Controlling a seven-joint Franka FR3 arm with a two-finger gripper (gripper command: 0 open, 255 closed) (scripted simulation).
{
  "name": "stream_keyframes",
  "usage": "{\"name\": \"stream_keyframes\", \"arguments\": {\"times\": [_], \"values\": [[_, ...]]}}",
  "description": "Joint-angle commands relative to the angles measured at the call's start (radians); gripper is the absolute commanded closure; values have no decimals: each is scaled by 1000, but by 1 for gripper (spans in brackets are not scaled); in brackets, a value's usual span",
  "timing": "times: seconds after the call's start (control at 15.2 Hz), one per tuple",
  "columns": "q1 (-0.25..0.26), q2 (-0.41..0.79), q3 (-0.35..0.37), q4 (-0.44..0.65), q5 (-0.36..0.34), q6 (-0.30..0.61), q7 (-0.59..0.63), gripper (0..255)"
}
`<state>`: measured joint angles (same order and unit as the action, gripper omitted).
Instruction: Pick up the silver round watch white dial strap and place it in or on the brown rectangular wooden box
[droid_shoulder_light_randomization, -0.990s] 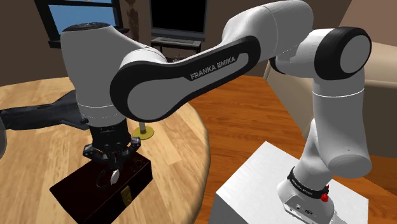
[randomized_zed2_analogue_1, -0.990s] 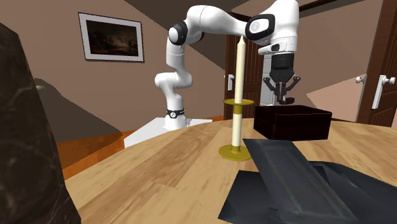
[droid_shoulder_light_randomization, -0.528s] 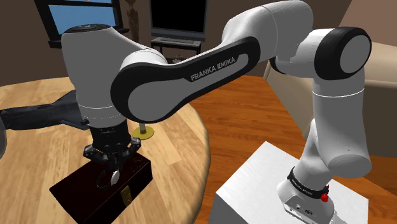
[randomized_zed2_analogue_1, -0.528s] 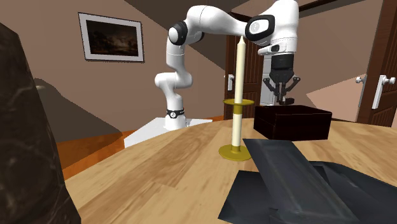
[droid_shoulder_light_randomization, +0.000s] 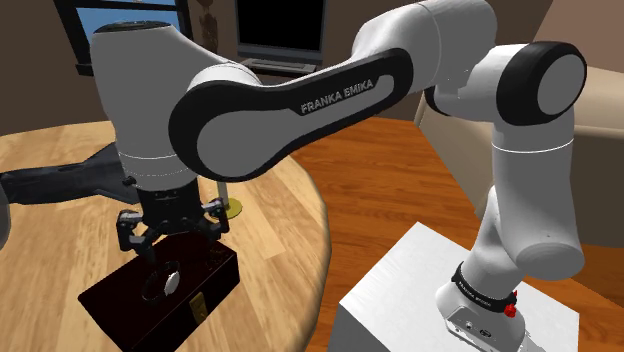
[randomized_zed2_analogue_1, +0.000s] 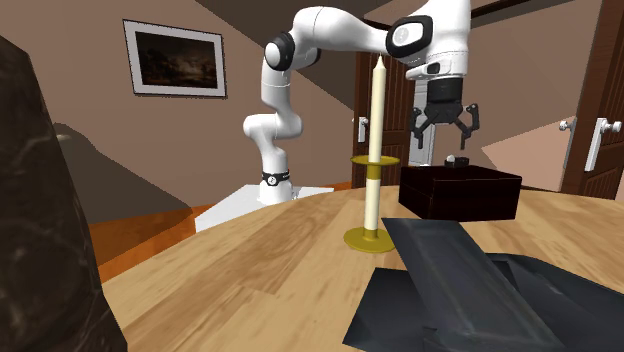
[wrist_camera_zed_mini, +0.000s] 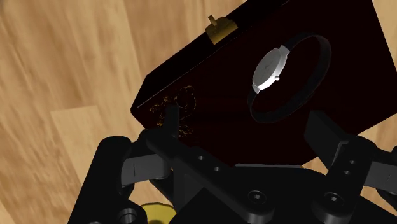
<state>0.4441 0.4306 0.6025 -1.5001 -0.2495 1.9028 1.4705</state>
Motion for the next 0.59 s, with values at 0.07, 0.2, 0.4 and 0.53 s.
{"name": "stream_keyframes", "arguments": {"times": [0.07,0.2,0.4,0.53], "values": [[2,-19,7,62,13,-78,-9,0],[2,-19,7,62,13,-78,-9,0],[2,-19,7,62,13,-78,-9,0],[2,-19,7,62,13,-78,-9,0]]}}
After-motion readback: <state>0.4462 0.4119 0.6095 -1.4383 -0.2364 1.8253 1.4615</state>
